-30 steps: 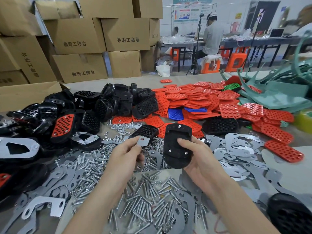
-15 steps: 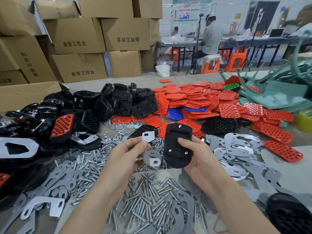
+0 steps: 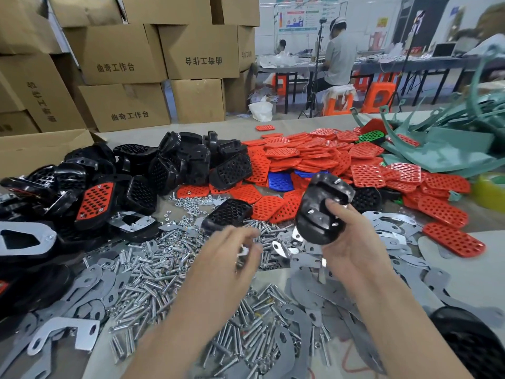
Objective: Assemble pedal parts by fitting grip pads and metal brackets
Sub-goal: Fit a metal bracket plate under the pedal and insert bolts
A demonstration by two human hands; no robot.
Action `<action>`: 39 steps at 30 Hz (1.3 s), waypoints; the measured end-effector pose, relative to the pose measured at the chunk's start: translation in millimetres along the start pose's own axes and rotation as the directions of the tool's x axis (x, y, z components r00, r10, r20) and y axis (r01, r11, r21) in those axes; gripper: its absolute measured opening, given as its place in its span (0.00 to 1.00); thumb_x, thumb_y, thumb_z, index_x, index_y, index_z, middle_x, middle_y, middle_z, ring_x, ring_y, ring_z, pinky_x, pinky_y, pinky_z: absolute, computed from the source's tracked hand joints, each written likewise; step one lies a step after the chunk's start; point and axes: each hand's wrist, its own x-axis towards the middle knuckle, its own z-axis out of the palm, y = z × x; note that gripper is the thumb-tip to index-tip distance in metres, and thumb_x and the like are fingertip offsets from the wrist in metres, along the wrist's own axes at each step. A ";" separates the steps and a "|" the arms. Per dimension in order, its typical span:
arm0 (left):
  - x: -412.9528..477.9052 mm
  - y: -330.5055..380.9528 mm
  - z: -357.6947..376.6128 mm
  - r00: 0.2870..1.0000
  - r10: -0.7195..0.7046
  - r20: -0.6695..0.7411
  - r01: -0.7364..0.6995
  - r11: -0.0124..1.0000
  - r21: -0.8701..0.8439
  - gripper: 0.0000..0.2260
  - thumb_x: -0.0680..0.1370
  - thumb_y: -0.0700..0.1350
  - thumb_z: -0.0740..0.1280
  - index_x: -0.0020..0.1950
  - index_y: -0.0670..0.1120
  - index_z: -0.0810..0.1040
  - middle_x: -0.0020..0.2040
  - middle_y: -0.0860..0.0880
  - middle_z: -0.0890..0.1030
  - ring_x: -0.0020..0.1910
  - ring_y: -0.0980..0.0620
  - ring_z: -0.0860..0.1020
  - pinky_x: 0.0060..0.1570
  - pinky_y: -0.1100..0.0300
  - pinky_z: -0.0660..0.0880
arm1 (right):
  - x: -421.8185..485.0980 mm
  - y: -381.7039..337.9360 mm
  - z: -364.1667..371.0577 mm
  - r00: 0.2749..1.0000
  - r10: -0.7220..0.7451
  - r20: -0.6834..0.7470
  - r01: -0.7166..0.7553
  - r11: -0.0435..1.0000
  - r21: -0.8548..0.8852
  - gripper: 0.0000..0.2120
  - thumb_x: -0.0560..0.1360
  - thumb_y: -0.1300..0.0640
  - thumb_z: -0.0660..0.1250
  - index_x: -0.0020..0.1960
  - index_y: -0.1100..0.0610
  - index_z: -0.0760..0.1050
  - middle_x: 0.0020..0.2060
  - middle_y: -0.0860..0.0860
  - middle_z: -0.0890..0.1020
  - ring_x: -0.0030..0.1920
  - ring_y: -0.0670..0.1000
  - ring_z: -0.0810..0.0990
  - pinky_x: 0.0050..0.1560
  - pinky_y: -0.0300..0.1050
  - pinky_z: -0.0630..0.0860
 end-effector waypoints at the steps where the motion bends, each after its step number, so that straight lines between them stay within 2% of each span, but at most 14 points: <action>1: -2.3 4.4 5.2 0.995 0.047 0.086 -0.049 0.999 0.021 0.20 0.79 0.62 0.53 0.69 0.60 0.71 0.54 0.70 0.67 0.57 0.72 0.67 0.58 0.76 0.64 | 0.3 -2.5 -1.4 1.000 -0.006 -0.022 0.007 1.000 0.015 0.15 0.82 0.65 0.60 0.65 0.59 0.79 0.50 0.56 0.87 0.42 0.52 0.88 0.38 0.44 0.84; 4: -8.8 11.4 20.9 0.954 0.133 0.269 -0.179 0.972 0.153 0.29 0.77 0.72 0.43 0.75 0.65 0.62 0.60 0.68 0.64 0.62 0.68 0.59 0.68 0.65 0.59 | 1.6 -6.0 -4.0 0.997 -0.002 -0.078 0.007 0.998 0.066 0.18 0.82 0.64 0.62 0.70 0.60 0.76 0.58 0.57 0.86 0.44 0.52 0.88 0.39 0.44 0.85; 6: -9.6 14.5 28.2 0.947 0.136 0.291 -0.208 0.951 0.231 0.34 0.75 0.76 0.39 0.76 0.64 0.61 0.61 0.63 0.66 0.64 0.61 0.60 0.67 0.59 0.60 | 2.0 -6.2 -3.9 0.996 0.000 -0.089 0.007 0.997 0.079 0.19 0.82 0.65 0.62 0.72 0.61 0.75 0.59 0.58 0.85 0.44 0.53 0.88 0.40 0.45 0.85; 9: -7.4 20.3 36.3 0.958 0.100 0.268 -0.171 0.952 0.256 0.35 0.73 0.77 0.41 0.75 0.64 0.60 0.60 0.60 0.67 0.62 0.58 0.61 0.62 0.59 0.60 | 2.7 -4.9 -4.0 0.996 0.003 -0.088 0.004 0.997 0.081 0.18 0.82 0.65 0.62 0.71 0.62 0.76 0.53 0.57 0.87 0.43 0.53 0.88 0.38 0.45 0.84; 13: -4.8 22.6 41.0 0.964 0.038 0.261 -0.067 0.992 0.102 0.26 0.78 0.68 0.55 0.75 0.67 0.57 0.62 0.64 0.68 0.64 0.60 0.61 0.60 0.61 0.60 | 2.0 -3.5 -5.0 0.998 0.006 -0.059 -0.003 0.998 0.062 0.17 0.83 0.65 0.61 0.70 0.62 0.76 0.50 0.55 0.87 0.44 0.52 0.88 0.39 0.44 0.84; 16: -2.4 20.2 37.0 0.982 0.017 0.190 -0.001 0.996 -0.084 0.19 0.82 0.53 0.63 0.71 0.68 0.66 0.57 0.67 0.70 0.60 0.65 0.67 0.62 0.63 0.69 | 1.6 -3.5 -6.7 0.999 -0.001 -0.051 0.003 0.999 0.049 0.17 0.83 0.65 0.60 0.69 0.60 0.77 0.52 0.55 0.88 0.46 0.52 0.88 0.39 0.44 0.84; 18: -1.2 18.6 31.8 0.992 -0.017 0.127 0.043 0.979 -0.197 0.14 0.83 0.48 0.63 0.62 0.67 0.74 0.52 0.67 0.72 0.51 0.69 0.72 0.51 0.68 0.75 | 1.9 -3.4 -7.6 0.999 -0.005 -0.050 0.006 0.999 0.032 0.16 0.83 0.65 0.61 0.68 0.59 0.78 0.52 0.56 0.87 0.46 0.52 0.88 0.39 0.45 0.84; 21: 2.2 12.6 18.2 0.987 -0.145 0.073 0.162 0.860 -0.484 0.11 0.83 0.50 0.63 0.53 0.66 0.81 0.39 0.60 0.81 0.28 0.64 0.71 0.27 0.71 0.70 | 2.9 -1.9 -8.6 0.998 -0.004 -0.059 0.005 1.000 0.004 0.15 0.83 0.65 0.60 0.64 0.57 0.81 0.53 0.57 0.86 0.46 0.53 0.87 0.42 0.47 0.85; 23: 4.8 8.3 6.8 0.971 -0.228 0.071 0.221 0.743 -0.631 0.11 0.81 0.53 0.62 0.52 0.66 0.83 0.45 0.58 0.85 0.35 0.58 0.77 0.32 0.69 0.74 | 4.0 0.1 -8.1 0.998 -0.007 -0.054 0.005 1.000 -0.030 0.15 0.82 0.66 0.59 0.60 0.56 0.82 0.53 0.58 0.83 0.48 0.57 0.83 0.48 0.51 0.81; 26: 5.8 3.4 -4.7 0.962 -0.229 0.147 0.247 0.509 -0.825 0.18 0.72 0.45 0.61 0.55 0.58 0.86 0.56 0.53 0.85 0.53 0.51 0.80 0.54 0.55 0.77 | 4.4 4.2 -4.9 0.999 -0.015 -0.044 0.010 0.994 -0.106 0.16 0.82 0.67 0.59 0.60 0.56 0.82 0.53 0.61 0.80 0.50 0.60 0.78 0.53 0.56 0.74; 28: 3.9 3.9 -8.7 0.973 -0.209 0.098 0.202 0.563 -0.802 0.18 0.74 0.44 0.64 0.57 0.61 0.85 0.54 0.55 0.85 0.53 0.54 0.81 0.57 0.60 0.76 | 4.0 7.1 -3.3 0.998 -0.032 -0.063 0.020 0.982 -0.188 0.15 0.81 0.67 0.61 0.60 0.56 0.82 0.50 0.59 0.85 0.45 0.58 0.85 0.49 0.55 0.81; 30: 3.3 6.4 -9.6 0.984 -0.180 0.011 0.129 0.661 -0.740 0.13 0.81 0.45 0.68 0.55 0.64 0.83 0.50 0.59 0.85 0.49 0.61 0.81 0.50 0.69 0.76 | 2.8 9.5 -1.7 0.997 -0.038 -0.062 0.023 0.972 -0.233 0.14 0.81 0.67 0.62 0.60 0.57 0.82 0.47 0.58 0.86 0.41 0.55 0.86 0.43 0.53 0.83; 33: 4.9 11.0 -10.8 0.976 -0.205 -0.070 0.085 0.660 -0.746 0.07 0.75 0.53 0.68 0.51 0.61 0.83 0.43 0.61 0.83 0.42 0.65 0.78 0.45 0.73 0.73 | -0.6 13.0 1.2 0.999 -0.018 -0.035 0.008 0.966 -0.260 0.15 0.81 0.68 0.62 0.62 0.59 0.81 0.47 0.58 0.86 0.43 0.56 0.85 0.49 0.54 0.81; 39: 4.8 9.8 -12.2 0.975 -0.213 -0.058 0.089 0.619 -0.780 0.09 0.75 0.56 0.66 0.49 0.56 0.83 0.38 0.53 0.82 0.38 0.56 0.78 0.44 0.62 0.77 | -7.6 22.1 11.2 0.987 0.134 0.085 -0.116 0.974 -0.196 0.15 0.82 0.66 0.60 0.64 0.61 0.81 0.55 0.63 0.86 0.46 0.58 0.86 0.44 0.54 0.85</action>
